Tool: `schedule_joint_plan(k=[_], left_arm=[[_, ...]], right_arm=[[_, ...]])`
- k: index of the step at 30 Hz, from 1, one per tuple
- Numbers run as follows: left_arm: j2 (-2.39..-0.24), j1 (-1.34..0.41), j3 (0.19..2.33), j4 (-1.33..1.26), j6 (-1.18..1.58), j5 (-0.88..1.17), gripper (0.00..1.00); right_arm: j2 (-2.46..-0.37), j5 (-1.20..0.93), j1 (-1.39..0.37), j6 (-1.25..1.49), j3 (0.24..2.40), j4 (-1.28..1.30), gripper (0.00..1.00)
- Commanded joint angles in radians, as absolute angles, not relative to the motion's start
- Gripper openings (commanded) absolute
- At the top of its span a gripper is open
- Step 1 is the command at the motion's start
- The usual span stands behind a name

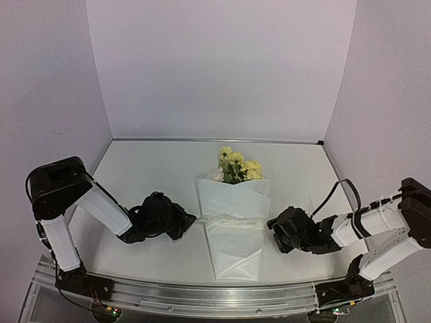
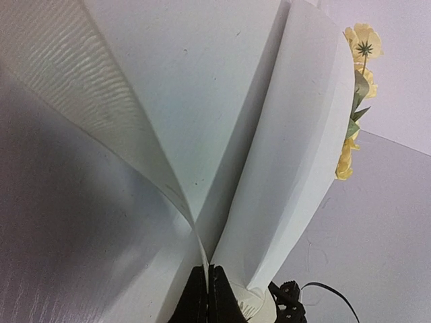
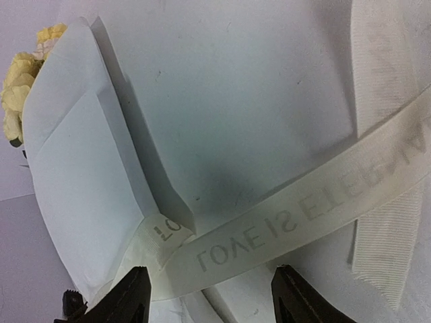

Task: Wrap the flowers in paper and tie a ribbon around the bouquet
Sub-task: Tie the ribbon around the folded bouquet.

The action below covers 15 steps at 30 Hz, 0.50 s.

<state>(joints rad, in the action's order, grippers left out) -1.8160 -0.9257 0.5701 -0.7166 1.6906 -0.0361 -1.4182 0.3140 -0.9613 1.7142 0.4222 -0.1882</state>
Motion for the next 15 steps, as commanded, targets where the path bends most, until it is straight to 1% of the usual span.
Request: schedule_joint_plan(k=[1, 3, 5, 8, 15], left_arm=[[-1.812, -0.922, 0.602, -0.744, 1.648, -0.027, 0.0], [-1.81, -0.921, 0.602, -0.739, 1.645, -0.024, 0.0], [-1.808, -0.919, 0.6, -0.737, 1.644, -0.021, 0.0], [-1.798, -0.916, 0.595, -0.725, 1.644, -0.023, 0.0], [-1.778, -0.91, 0.574, -0.714, 1.644, -0.035, 0.0]], right_arm=[[-1.534, 0.392, -0.981, 1.812, 0.396, -0.421, 0.66], [-1.576, 0.407, -0.985, 1.829, 0.391, -0.478, 0.66], [-1.592, 0.426, -0.985, 1.822, 0.384, -0.509, 0.61], [-1.563, 0.467, -0.984, 1.778, 0.363, -0.516, 0.54], [-1.501, 0.55, -0.984, 1.709, 0.298, -0.517, 0.54]])
